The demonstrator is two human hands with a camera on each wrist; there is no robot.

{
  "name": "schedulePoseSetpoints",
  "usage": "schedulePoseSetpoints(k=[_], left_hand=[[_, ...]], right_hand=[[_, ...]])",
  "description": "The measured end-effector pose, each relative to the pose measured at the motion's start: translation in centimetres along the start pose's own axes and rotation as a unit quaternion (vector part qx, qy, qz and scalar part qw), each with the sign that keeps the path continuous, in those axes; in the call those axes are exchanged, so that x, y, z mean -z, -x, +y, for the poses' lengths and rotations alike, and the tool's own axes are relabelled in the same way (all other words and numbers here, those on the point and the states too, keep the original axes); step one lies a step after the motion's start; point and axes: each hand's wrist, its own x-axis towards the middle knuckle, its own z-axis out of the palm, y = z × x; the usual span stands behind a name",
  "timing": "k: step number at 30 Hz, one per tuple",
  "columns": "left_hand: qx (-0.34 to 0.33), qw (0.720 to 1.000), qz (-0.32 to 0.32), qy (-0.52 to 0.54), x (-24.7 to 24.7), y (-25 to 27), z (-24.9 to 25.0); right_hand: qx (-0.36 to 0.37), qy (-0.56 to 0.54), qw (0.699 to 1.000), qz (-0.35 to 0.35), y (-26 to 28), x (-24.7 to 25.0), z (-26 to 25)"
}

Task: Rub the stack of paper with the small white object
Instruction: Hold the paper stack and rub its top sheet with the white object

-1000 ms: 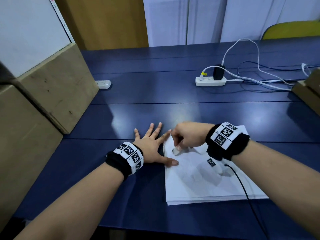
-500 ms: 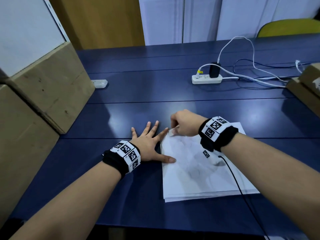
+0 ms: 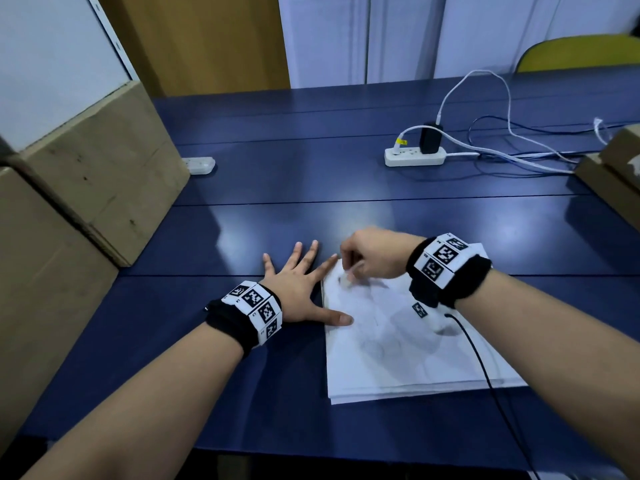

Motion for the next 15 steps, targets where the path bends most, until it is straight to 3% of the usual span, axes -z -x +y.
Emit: schedulePoseSetpoints(k=[2, 3, 8, 10, 13, 15], left_hand=[[0.001, 1.000, -0.001, -0.001, 0.0, -0.2, -0.1], [0.002, 1.000, -0.002, -0.001, 0.0, -0.2, -0.1], [0.003, 1.000, -0.002, 0.001, 0.1, 0.0, 0.0], [0.003, 1.000, -0.004, 0.000, 0.1, 0.1, 0.1], [0.003, 1.000, -0.003, -0.002, 0.1, 0.0, 0.0], [0.002, 1.000, -0.005, -0.001, 0.1, 0.0, 0.0]], right_hand=[[0.020, 0.000, 0.997, -0.078, 0.7, -0.4, -0.4], [0.022, 0.009, 0.997, -0.074, 0.6, -0.5, -0.4], [-0.021, 0.016, 0.996, 0.081, -0.7, 0.3, 0.5], [-0.004, 0.007, 0.999, 0.045, -0.3, 0.2, 0.6], [0.026, -0.010, 0.998, -0.065, 0.6, -0.3, 0.1], [0.022, 0.003, 0.999, -0.033, 0.1, -0.3, 0.0]])
